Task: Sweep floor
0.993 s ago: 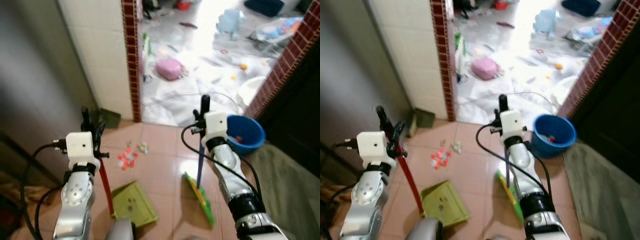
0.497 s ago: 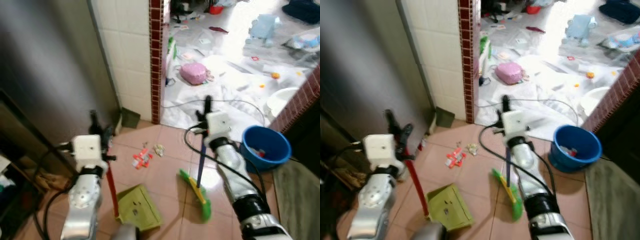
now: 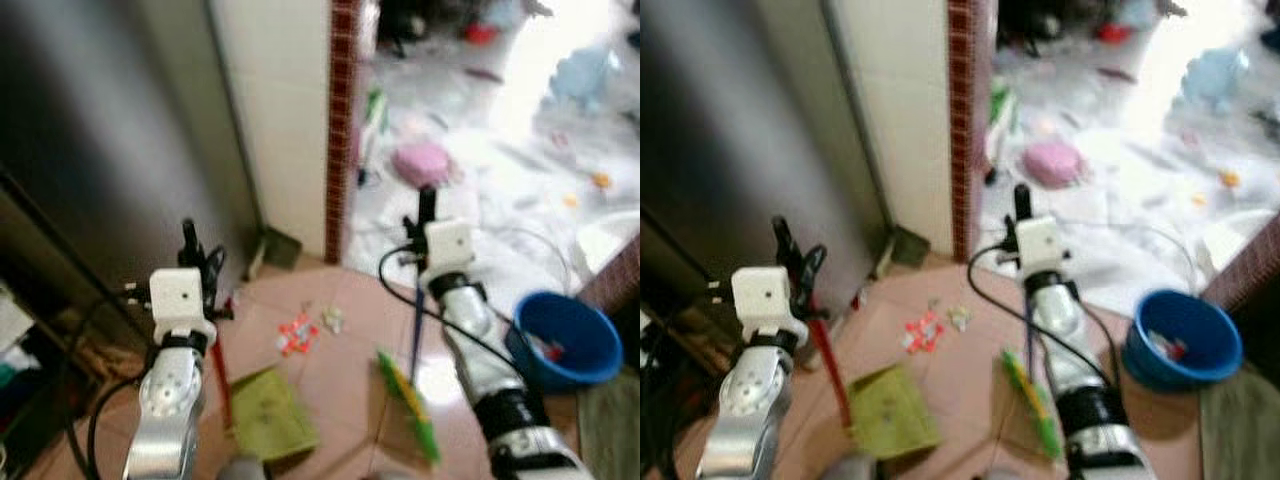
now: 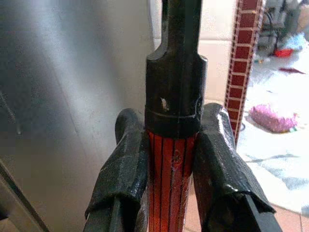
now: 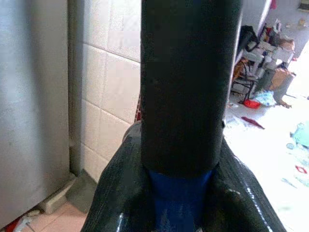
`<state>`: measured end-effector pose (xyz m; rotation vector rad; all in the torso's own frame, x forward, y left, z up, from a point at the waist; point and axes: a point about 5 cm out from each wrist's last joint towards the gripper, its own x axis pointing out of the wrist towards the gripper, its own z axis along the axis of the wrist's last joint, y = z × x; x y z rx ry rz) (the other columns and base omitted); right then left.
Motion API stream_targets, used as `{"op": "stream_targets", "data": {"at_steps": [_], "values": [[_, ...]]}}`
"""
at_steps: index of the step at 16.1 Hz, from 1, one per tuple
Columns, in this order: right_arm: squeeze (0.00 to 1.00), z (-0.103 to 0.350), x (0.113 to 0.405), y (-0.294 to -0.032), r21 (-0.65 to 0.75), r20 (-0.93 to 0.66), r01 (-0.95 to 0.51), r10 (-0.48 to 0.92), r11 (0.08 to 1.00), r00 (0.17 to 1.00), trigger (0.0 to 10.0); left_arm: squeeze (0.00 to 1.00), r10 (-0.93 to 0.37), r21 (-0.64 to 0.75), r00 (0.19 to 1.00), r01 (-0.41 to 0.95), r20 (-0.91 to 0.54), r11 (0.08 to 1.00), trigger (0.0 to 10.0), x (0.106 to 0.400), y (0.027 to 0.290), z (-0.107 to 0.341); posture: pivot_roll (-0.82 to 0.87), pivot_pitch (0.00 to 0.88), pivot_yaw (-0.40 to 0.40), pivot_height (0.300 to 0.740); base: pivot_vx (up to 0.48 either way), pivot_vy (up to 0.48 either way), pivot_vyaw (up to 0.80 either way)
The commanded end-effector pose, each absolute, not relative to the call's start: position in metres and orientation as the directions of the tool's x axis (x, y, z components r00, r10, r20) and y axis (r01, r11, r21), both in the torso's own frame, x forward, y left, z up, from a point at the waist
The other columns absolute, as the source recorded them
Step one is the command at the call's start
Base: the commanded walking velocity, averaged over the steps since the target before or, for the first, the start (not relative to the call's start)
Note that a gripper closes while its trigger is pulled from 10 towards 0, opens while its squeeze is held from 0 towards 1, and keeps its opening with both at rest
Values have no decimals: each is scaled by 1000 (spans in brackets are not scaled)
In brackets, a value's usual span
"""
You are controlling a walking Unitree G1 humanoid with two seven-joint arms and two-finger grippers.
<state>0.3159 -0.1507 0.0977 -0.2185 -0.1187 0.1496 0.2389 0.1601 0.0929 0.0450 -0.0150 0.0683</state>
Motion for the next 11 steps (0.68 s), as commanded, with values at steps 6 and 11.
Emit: {"op": "stream_targets", "data": {"at_steps": [6,11], "values": [[0,116,320,-137,-260,193,-156,210,953,958,10000,0,88,57,993,-93,79,994,10000,242,167,106,23,0,-24,740,386,0,527],[0,116,320,-136,-265,198,-155,211,952,957,10000,0,89,58,993,-93,79,994,10000,242,167,106,24,0,-24,740,386,0,526]]}}
